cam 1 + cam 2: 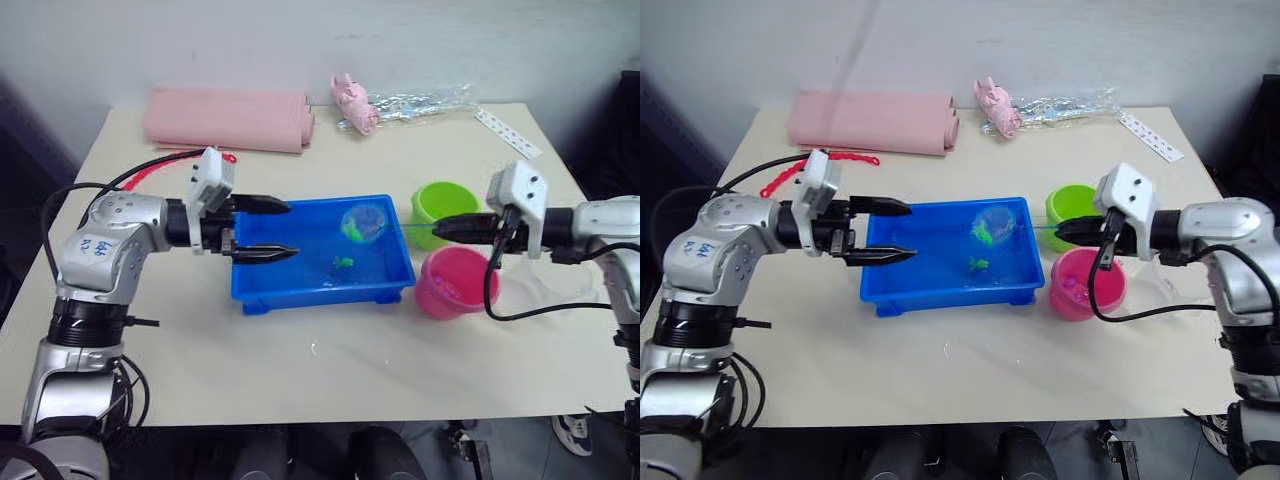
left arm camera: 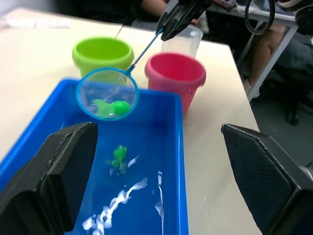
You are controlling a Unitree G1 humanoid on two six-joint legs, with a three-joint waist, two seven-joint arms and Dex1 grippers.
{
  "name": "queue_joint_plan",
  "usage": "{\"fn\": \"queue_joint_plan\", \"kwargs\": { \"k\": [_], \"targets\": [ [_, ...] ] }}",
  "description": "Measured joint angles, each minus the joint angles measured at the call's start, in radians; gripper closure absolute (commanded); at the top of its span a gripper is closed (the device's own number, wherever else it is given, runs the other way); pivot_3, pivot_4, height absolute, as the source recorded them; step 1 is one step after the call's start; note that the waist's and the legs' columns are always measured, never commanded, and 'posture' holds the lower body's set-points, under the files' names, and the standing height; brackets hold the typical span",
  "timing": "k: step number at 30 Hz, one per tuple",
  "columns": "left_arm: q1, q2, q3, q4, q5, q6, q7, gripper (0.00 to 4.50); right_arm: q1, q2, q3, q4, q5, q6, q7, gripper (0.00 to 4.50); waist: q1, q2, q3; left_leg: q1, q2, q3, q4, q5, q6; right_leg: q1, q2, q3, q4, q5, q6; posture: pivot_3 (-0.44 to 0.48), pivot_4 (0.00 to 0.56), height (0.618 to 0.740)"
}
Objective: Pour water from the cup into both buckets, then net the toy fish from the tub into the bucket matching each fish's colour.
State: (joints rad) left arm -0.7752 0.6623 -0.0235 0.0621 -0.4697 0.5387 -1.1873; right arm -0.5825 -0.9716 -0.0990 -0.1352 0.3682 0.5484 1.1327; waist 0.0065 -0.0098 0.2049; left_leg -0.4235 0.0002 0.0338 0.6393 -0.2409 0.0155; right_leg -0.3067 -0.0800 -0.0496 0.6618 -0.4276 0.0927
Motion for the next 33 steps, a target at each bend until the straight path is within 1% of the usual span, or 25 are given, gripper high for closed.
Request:
{"fn": "queue_joint_plan", "kwargs": {
  "k": [1,4,7,9,12,15,17,20,21,23,25,28,30,33],
  "targets": [
    [-0.015,-0.01,-0.005,0.026,0.006,-0.018,-0.007,0.07,0.02,-0.032,-0.043,-0.027,0.011,0.03,-0.014,4.5,0.001,0.0,0.0,0.0,0.0,0.0,0.0,0.0,0.0,0.0,0.0,0.0,0.0,0.0,0.0,0.0,0.15,0.74],
    [-0.043,-0.034,-0.02,0.081,0.023,-0.055,-0.02,0.07,0.055,-0.085,-0.12,-0.053,0.017,0.075,-0.041,4.5,0.0,0.0,0.0,0.0,0.0,0.0,0.0,0.0,0.0,0.0,0.0,0.0,0.0,0.0,0.0,0.0,0.15,0.74],
    [-0.066,-0.056,-0.036,0.126,0.038,-0.09,-0.038,0.07,0.084,-0.131,-0.156,-0.044,0.001,0.079,-0.068,4.5,-0.002,0.0,0.0,0.0,0.0,0.001,0.0,0.0,0.0,0.0,0.0,0.0,0.0,0.0,0.0,0.0,0.15,0.74],
    [-0.081,-0.069,-0.039,0.154,0.047,-0.11,-0.047,0.07,0.088,-0.152,-0.165,-0.014,-0.029,0.045,-0.09,4.5,-0.004,0.0,0.0,0.0,0.0,0.001,0.0,0.0,0.0,0.0,0.0,0.0,0.0,0.0,0.0,0.0,0.15,0.74],
    [-0.097,-0.083,-0.043,0.182,0.054,-0.135,-0.052,0.07,0.103,-0.182,-0.151,0.058,-0.134,-0.123,-0.122,4.5,-0.008,0.0,0.0,0.0,0.0,0.001,-0.001,0.0,0.0,0.0,0.0,0.001,0.0,0.0,0.0,0.0,0.15,0.74],
    [-0.101,-0.093,-0.046,0.191,0.068,-0.151,-0.057,0.07,0.1,-0.201,-0.091,0.136,-0.281,-0.371,-0.175,4.5,-0.011,0.0,0.0,0.0,0.0,0.002,-0.001,0.0,0.0,-0.001,0.001,0.001,0.0,0.0,0.0,0.0,0.15,0.74],
    [-0.101,-0.092,-0.053,0.191,0.082,-0.167,-0.057,0.07,0.088,-0.211,-0.02,0.194,-0.399,-0.583,-0.221,4.5,-0.012,0.0,0.0,0.0,0.001,0.002,-0.001,0.0,0.0,-0.001,0.001,0.001,0.001,0.0,0.0,0.0,0.15,0.74],
    [-0.1,-0.081,-0.052,0.186,0.083,-0.169,-0.056,0.07,0.051,-0.263,0.097,0.269,-0.606,-0.902,-0.311,4.5,-0.013,0.0,0.0,0.0,0.0,0.002,-0.001,0.0,0.0,-0.002,0.0,0.002,0.001,0.0,0.0,0.0,0.15,0.74],
    [-0.1,-0.071,-0.051,0.185,0.083,-0.167,-0.056,0.07,0.022,-0.289,0.137,0.296,-0.7,-1.03,-0.36,4.5,-0.014,0.0,0.0,0.0,0.0,0.002,-0.001,0.0,0.0,-0.003,0.0,0.002,0.001,0.0,0.0,0.0,0.15,0.74],
    [-0.099,-0.06,-0.039,0.182,0.083,-0.166,-0.056,0.07,-0.04,-0.33,0.191,0.339,-0.86,-1.202,-0.453,4.5,-0.015,0.0,0.0,0.0,0.001,0.003,-0.002,0.0,0.0,-0.004,0.0,0.002,0.001,0.0,0.0,0.0,0.15,0.74],
    [-0.099,-0.051,-0.032,0.181,0.083,-0.167,-0.054,0.07,-0.103,-0.348,0.222,0.39,-0.97,-1.303,-0.524,4.5,-0.015,0.0,0.0,0.0,0.001,0.002,-0.001,0.0,0.0,-0.003,0.0,0.002,0.001,0.0,0.0,0.0,0.15,0.74],
    [-0.099,-0.05,-0.028,0.181,0.083,-0.167,-0.048,0.07,-0.186,-0.348,0.254,0.468,-1.044,-1.389,-0.595,4.5,-0.013,0.0,0.0,0.0,0.001,0.002,-0.001,0.0,0.0,-0.003,0.0,0.002,0.001,0.0,0.0,0.0,0.15,0.74],
    [-0.096,-0.051,-0.027,0.179,0.083,-0.166,-0.046,0.07,-0.236,-0.349,0.262,0.501,-1.076,-1.432,-0.623,4.5,-0.014,0.0,0.0,0.0,0.001,0.002,-0.001,0.0,0.0,-0.003,0.0,0.002,0.001,0.0,0.0,0.0,0.15,0.74],
    [-0.085,-0.053,-0.027,0.172,0.082,-0.163,-0.045,0.07,-0.277,-0.346,0.282,0.55,-1.036,-1.467,-0.595,4.5,-0.014,0.0,0.0,0.0,0.001,0.002,-0.001,0.0,0.0,-0.003,0.001,0.002,0.001,0.0,0.0,0.0,0.15,0.74]
  ]
}}
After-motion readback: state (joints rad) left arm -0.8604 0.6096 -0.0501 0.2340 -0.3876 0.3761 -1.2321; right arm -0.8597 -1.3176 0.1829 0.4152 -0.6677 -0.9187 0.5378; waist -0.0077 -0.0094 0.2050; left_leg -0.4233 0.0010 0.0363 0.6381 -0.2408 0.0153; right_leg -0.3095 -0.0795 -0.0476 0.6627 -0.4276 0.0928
